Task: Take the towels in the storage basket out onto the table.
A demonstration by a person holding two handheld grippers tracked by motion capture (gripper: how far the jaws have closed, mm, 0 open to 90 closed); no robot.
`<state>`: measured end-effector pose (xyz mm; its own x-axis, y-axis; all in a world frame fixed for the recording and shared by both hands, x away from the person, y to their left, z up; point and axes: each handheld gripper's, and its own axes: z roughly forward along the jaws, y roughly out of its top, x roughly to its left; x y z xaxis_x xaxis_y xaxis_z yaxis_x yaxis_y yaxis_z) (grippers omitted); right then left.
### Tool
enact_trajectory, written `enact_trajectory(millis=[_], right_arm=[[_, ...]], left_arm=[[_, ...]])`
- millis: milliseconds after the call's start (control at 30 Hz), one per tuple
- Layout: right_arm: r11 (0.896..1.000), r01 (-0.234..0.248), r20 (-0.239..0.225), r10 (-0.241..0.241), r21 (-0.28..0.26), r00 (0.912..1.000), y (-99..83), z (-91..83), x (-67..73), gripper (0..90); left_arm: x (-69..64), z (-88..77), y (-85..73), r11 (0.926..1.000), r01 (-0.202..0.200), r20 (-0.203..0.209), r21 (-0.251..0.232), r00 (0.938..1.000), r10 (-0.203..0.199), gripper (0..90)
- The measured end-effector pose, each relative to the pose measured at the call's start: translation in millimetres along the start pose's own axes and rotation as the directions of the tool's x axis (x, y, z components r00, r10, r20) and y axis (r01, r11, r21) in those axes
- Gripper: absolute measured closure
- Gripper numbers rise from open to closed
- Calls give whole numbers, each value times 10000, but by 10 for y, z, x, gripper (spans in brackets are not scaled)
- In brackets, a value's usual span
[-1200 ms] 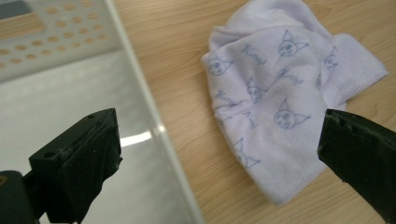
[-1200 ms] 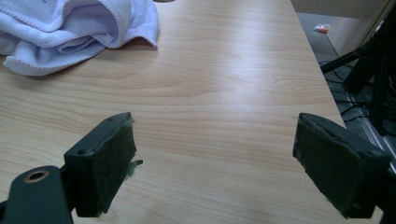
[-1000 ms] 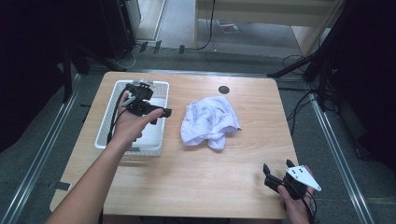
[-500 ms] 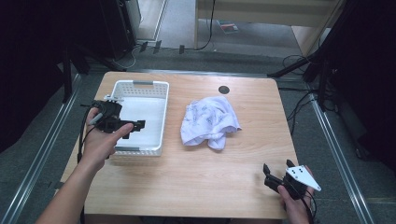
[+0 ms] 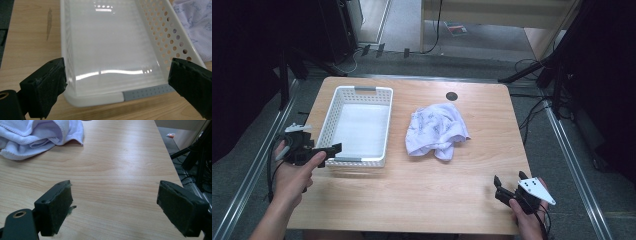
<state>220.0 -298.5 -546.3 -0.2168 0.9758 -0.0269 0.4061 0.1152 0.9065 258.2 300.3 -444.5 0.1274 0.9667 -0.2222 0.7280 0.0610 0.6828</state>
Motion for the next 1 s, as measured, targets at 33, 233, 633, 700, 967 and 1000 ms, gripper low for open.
enact_trajectory(millis=[33,233,633,700,967,1000], right_arm=[[10000,-3,11,3,-7,10000,0,0,0,133],[10000,-11,45,11,3,10000,0,0,1,133],[9999,-98,119,98,21,9999,-2,-6,2,132],[10000,-94,125,94,21,9999,-3,-5,1,132],[9999,-112,181,112,17,9998,-2,-4,1,132],[9999,-105,196,105,11,9998,-2,-4,1,132]], left_arm=[[37,-19,-42,9999,94,-30,-79,10000,-94,25],[233,-104,-292,9970,494,112,-595,9987,-488,25],[510,-15,-839,9760,767,-206,-2037,9964,-826,3],[576,28,-946,9703,929,-189,-2235,9948,-996,3],[709,111,-1125,9621,366,-667,-2704,9962,-566,3],[710,116,-1125,9620,357,-698,-2708,9959,-566,3]])
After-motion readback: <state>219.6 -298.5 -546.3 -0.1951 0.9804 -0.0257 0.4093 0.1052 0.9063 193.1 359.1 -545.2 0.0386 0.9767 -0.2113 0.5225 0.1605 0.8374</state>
